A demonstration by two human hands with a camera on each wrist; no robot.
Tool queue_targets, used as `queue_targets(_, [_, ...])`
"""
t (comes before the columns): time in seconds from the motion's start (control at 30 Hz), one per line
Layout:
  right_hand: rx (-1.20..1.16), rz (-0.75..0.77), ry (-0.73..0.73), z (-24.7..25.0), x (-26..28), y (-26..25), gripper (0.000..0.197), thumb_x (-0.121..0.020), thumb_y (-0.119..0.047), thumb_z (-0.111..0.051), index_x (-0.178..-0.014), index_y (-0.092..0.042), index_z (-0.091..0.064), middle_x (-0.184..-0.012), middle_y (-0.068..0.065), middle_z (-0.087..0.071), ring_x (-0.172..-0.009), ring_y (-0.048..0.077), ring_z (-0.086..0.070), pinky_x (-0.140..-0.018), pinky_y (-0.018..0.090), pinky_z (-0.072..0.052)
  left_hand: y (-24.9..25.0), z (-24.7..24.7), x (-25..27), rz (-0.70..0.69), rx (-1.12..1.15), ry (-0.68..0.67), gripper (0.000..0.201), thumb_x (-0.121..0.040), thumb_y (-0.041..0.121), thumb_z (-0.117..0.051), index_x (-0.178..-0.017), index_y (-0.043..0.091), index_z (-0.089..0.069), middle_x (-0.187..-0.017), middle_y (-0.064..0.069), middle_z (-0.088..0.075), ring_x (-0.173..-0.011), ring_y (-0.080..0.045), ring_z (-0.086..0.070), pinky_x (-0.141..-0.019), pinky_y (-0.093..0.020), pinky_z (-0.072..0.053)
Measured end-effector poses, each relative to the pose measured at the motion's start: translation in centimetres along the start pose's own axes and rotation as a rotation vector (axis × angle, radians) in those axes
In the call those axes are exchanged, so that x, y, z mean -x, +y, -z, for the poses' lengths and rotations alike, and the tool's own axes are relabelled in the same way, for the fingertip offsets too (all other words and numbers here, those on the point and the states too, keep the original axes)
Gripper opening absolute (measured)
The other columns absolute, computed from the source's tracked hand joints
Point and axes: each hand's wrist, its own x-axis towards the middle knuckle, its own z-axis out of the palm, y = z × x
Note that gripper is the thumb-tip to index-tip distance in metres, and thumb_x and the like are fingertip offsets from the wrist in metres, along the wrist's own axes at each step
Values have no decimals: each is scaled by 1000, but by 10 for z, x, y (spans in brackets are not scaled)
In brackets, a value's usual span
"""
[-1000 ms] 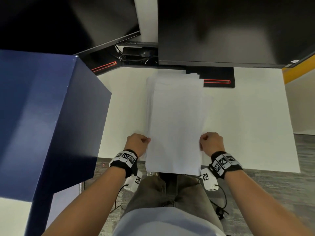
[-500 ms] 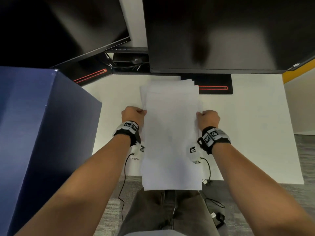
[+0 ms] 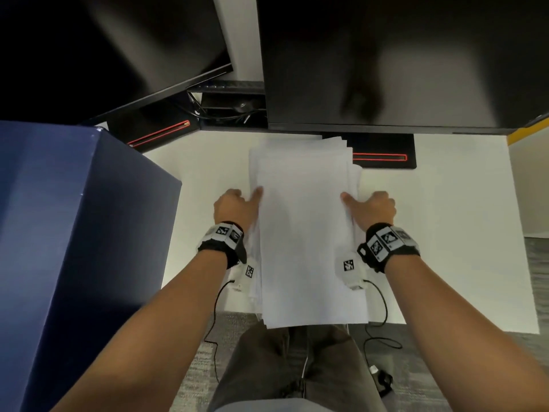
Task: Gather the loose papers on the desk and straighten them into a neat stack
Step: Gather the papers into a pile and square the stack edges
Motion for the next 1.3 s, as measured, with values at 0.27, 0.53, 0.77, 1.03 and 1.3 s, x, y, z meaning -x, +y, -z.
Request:
queue_targets(0.27, [-295,7,-351,-20,39,7,69,-66,-22,-90,-120,3,-56,-120,14,-65,-105,30,-64,-84,32,-53,-11,-38,28,63,147,-258,68,-75,36,-84,-127,2,-58,-128,-13,-66,-111,-30,-65,-96,-39,-54])
queue_targets(0.53, [-614,134,-567,-2,60,56,44,-67,-14,-89,-108,-13,-72,-102,5,-77,-92,23,-74,-84,36,-59,-30,22,67,-59,498,-624,46,-76,11,-84,-119,9,-69,-115,-11,-75,-109,-30,-70,-99,-50,-52])
queue_targets(0.77, [-902,285,-681,7,96,67,73,-61,-16,-92,-127,-11,-62,-122,13,-70,-113,34,-67,-98,52,-51,-20,71,127,-358,292,-567,26,-83,10,-79,-101,28,-71,-99,10,-78,-94,-3,-73,-77,-15,-54])
queue_targets(1.03, [-1019,731,-469,107,125,23,60,-50,-33,-97,-105,-28,-74,-113,8,-74,-112,32,-67,-99,50,-48,44,129,150,-686,367,-389,31,-84,5,-76,-101,30,-71,-103,16,-77,-97,-5,-73,-84,-18,-56])
queue_targets(1.3, [-903,976,-345,186,144,-5,41,-70,-13,-86,-105,-31,-74,-108,-1,-76,-107,21,-70,-95,39,-54,86,120,154,-804,607,-214,27,-85,-1,-74,-106,14,-71,-99,5,-76,-93,-6,-73,-83,-23,-57])
